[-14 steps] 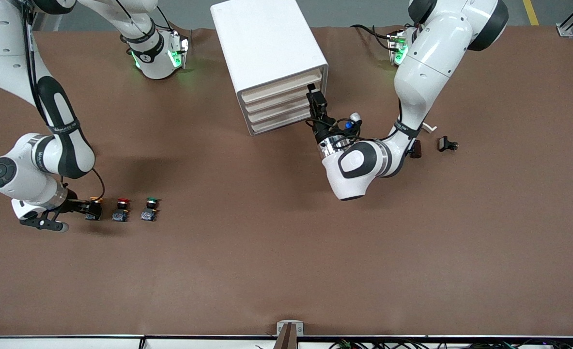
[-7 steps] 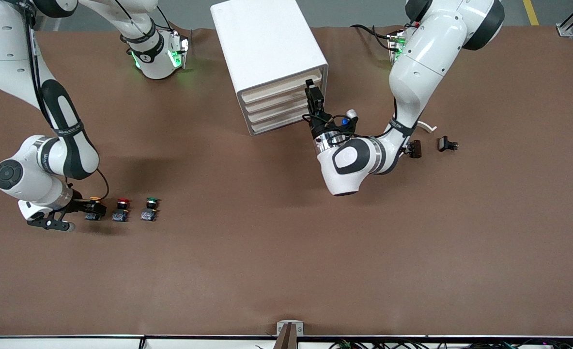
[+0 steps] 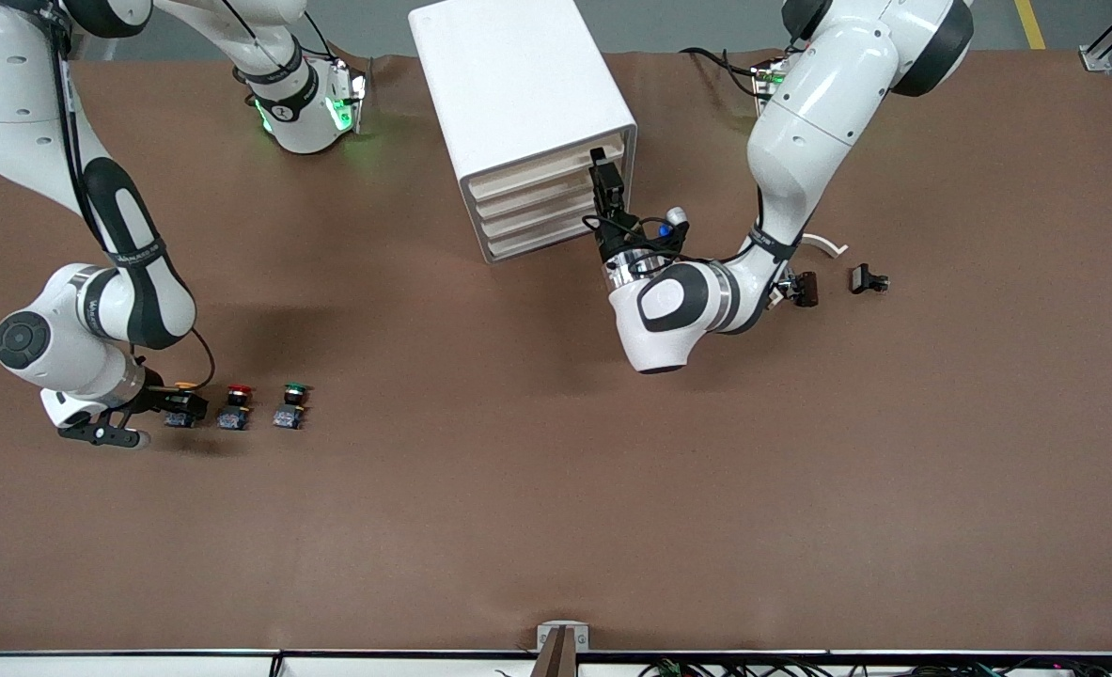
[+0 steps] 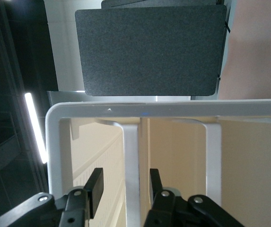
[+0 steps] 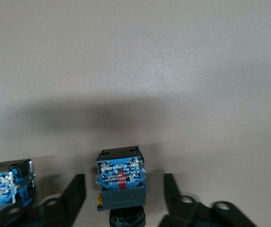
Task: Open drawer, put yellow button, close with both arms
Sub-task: 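Close the right gripper on the yellow button switch and lift it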
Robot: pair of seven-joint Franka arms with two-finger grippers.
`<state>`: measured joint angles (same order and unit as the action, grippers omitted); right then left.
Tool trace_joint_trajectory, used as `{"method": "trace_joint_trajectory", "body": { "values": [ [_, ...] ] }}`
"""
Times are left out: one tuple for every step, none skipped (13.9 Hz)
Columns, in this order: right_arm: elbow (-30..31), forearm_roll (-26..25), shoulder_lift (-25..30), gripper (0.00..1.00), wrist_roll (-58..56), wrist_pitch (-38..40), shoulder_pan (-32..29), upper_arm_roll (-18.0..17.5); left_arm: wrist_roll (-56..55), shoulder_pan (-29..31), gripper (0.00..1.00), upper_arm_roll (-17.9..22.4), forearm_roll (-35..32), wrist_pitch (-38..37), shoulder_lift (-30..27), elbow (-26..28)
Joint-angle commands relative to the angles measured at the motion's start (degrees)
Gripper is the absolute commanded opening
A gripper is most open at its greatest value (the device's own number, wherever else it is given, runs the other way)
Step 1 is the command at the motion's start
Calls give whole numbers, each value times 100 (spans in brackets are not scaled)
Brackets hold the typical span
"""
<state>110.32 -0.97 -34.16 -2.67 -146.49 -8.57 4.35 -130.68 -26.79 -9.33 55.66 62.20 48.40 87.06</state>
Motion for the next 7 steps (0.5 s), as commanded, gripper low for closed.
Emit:
{"method": "trace_joint_trajectory", "body": {
  "values": [
    [42,-35,24,0,-23,-29,-57,-48,-89,-124,46,19,112,-41,-6,30],
    [42,-35,24,0,-23,-29,-57,-48,-63,-133,46,19,111,-41,3,30],
    [34,-35,24,0,-6,-29,-57,-48,-54,-133,46,19,94,-41,3,56],
    [16,-35,33,0,3,-20,-57,-48,-54,-142,46,19,94,-41,-6,109],
    [-10,-35,59,0,3,58,-48,-48,-63,-151,41,19,94,-41,-15,118],
    [-71,-35,103,0,21,242,-22,-48,-54,-186,35,19,94,-41,-15,118],
    [-194,-35,164,0,21,496,-13,-48,-45,-212,29,19,85,-41,-6,118]
  ]
}}
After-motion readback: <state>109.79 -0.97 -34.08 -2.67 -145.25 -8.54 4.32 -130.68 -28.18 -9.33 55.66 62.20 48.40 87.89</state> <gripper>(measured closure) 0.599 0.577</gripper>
